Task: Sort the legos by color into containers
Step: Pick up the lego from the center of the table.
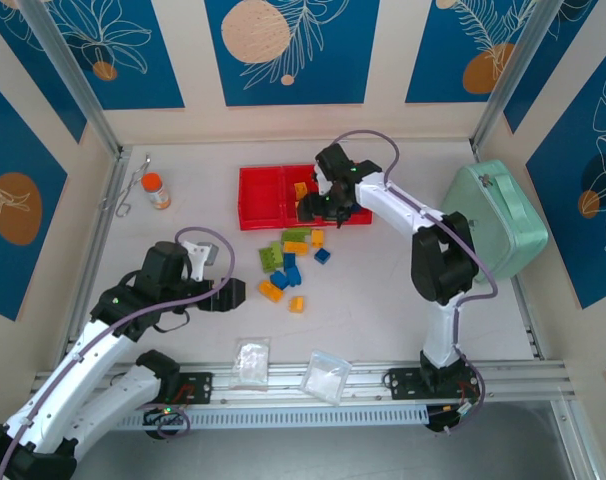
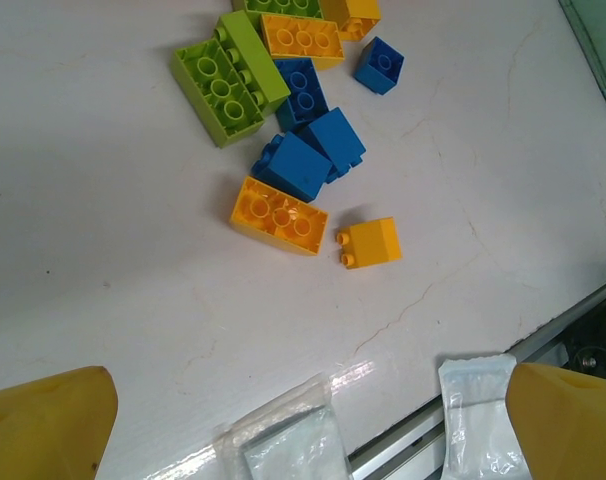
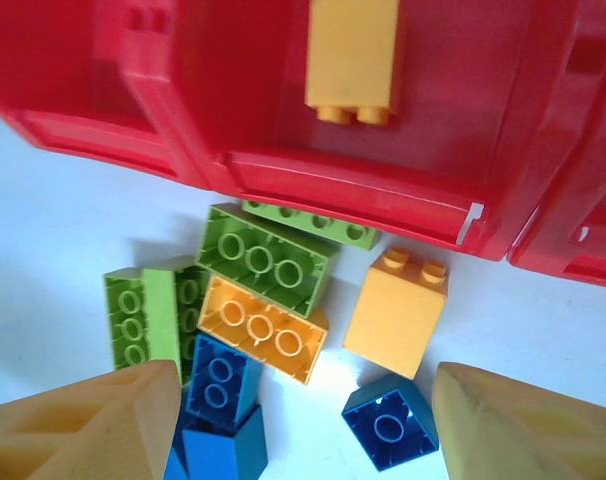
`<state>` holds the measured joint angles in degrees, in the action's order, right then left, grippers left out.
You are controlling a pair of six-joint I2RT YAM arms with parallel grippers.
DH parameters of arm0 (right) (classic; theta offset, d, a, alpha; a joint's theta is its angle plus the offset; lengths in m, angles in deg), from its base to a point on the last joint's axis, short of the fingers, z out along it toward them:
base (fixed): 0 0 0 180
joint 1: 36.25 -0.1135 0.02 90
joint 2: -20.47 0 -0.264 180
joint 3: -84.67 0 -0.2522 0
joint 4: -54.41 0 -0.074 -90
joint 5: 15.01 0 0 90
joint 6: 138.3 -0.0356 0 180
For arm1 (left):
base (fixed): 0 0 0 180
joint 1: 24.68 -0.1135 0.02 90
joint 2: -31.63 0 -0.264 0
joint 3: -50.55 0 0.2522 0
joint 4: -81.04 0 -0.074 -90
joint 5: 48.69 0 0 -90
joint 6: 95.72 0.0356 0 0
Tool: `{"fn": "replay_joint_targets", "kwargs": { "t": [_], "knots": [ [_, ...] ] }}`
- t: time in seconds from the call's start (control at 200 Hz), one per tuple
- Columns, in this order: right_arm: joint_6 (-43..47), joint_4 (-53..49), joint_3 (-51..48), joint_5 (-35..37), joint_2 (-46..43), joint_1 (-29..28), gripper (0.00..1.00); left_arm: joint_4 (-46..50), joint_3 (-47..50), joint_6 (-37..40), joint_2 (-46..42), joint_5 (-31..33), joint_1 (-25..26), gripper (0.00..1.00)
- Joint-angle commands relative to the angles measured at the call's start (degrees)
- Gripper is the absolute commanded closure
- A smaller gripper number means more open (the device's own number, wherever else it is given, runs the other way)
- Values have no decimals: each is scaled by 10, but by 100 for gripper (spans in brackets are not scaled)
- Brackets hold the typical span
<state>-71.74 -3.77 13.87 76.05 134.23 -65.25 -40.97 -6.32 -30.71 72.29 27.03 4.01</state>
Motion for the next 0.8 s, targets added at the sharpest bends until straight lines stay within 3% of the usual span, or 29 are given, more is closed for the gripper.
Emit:
{"fn": "replay_joint_targets", "kwargs": {
  "t": [0.0,0.305,0.795],
  "knots": [
    [-19,7,-5,6,36,-2,36,11,-7,6,-2,13,6,1],
    [-40,-22,7,116,70,-8,48,11,-5,5,-12,28,14,1],
    [-89,8,-10,107,97,-25,44,-2,1,8,-32,20,34,1]
  ]
}}
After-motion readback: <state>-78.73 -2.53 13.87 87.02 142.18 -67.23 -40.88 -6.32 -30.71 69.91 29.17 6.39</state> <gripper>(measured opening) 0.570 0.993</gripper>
